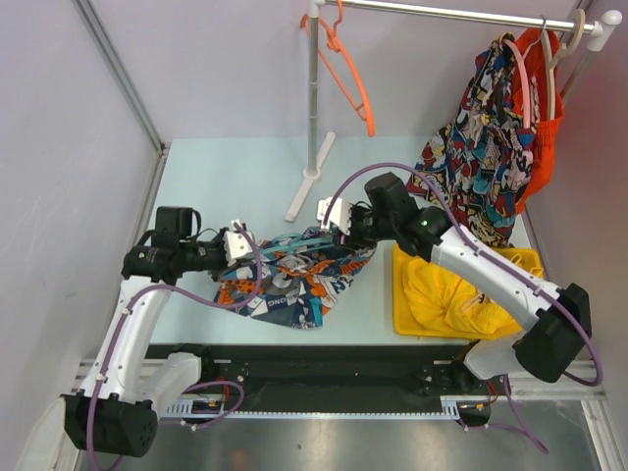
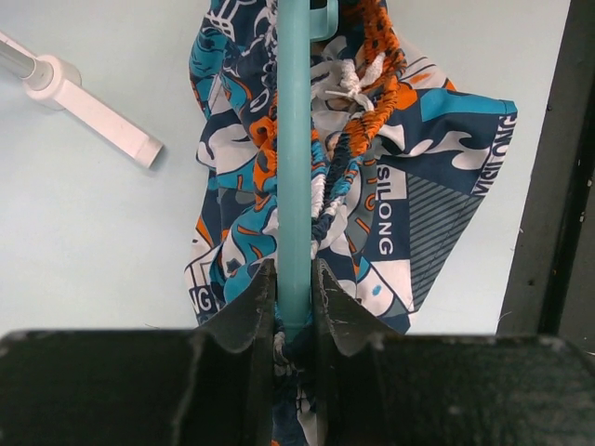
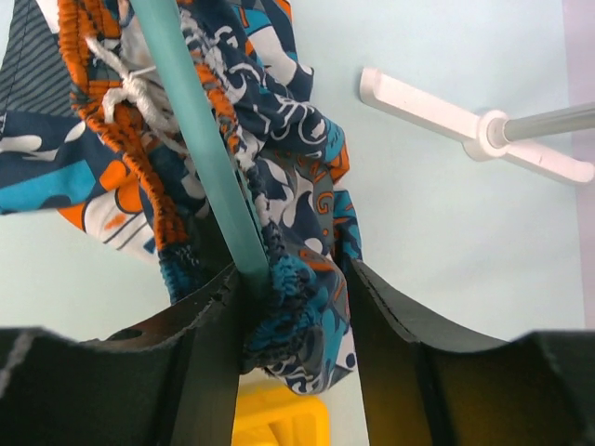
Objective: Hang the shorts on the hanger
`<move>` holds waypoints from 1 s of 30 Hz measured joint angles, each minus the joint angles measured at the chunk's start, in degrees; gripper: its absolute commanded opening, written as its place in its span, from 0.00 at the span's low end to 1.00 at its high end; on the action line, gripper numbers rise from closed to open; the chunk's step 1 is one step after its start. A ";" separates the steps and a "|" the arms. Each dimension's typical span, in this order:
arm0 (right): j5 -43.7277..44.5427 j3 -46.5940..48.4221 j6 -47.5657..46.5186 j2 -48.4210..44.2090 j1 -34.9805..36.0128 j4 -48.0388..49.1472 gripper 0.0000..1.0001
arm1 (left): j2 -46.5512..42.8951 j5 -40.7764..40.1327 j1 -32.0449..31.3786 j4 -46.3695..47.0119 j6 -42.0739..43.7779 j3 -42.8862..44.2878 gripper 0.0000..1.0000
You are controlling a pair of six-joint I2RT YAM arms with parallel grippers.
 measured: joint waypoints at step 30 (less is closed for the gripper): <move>-8.07 2.71 -2.29 -8.09 4.22 -2.78 0.51 | 4.70 -2.47 -3.32 -6.08 3.50 5.11 0.00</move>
